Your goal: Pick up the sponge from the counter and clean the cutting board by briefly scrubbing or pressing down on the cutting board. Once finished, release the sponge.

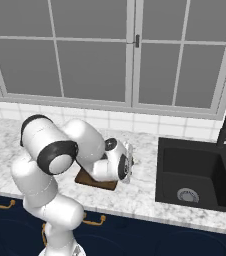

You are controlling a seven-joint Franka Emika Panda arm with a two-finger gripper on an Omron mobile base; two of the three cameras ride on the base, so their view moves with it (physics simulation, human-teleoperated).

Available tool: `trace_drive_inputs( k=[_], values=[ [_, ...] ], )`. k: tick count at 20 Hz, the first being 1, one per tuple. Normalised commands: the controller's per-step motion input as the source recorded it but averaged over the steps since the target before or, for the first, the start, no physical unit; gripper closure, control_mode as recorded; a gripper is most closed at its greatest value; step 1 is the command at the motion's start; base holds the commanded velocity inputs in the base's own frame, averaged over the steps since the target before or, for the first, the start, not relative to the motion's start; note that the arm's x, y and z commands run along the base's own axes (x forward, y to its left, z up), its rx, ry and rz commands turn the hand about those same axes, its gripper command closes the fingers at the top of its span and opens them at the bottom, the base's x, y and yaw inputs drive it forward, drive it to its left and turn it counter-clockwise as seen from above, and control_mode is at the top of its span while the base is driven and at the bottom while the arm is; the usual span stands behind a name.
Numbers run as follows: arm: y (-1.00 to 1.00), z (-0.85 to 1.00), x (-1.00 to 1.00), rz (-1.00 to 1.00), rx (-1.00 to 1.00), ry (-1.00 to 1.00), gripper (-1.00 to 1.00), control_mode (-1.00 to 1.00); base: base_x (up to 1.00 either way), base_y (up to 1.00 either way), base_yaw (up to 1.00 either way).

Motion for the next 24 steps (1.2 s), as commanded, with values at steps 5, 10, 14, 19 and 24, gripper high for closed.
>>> trace_drive_inputs(
  k=[5,10,14,19,24],
  values=[
    [0.02,-0.18,-0.88,0.36,0.00,-0.08,1.00,-1.00,0.00,0.00,0.00],
    [-0.04,-0.01,-0.68,0.43,0.00,-0.21,1.00,-1.00,0.00,0.00,0.00],
    [-0.26,0.09,-0.54,0.50,0.00,-0.29,1.00,-1.00,0.00,0.00,0.00],
    [-0.23,0.29,-0.17,0.39,0.03,-0.13,1.00,-1.00,0.00,0.00,0.00],
    [-0.54,1.00,0.08,0.00,0.16,-0.14,1.00,-1.00,0.00,0.00,0.00]
  ],
)
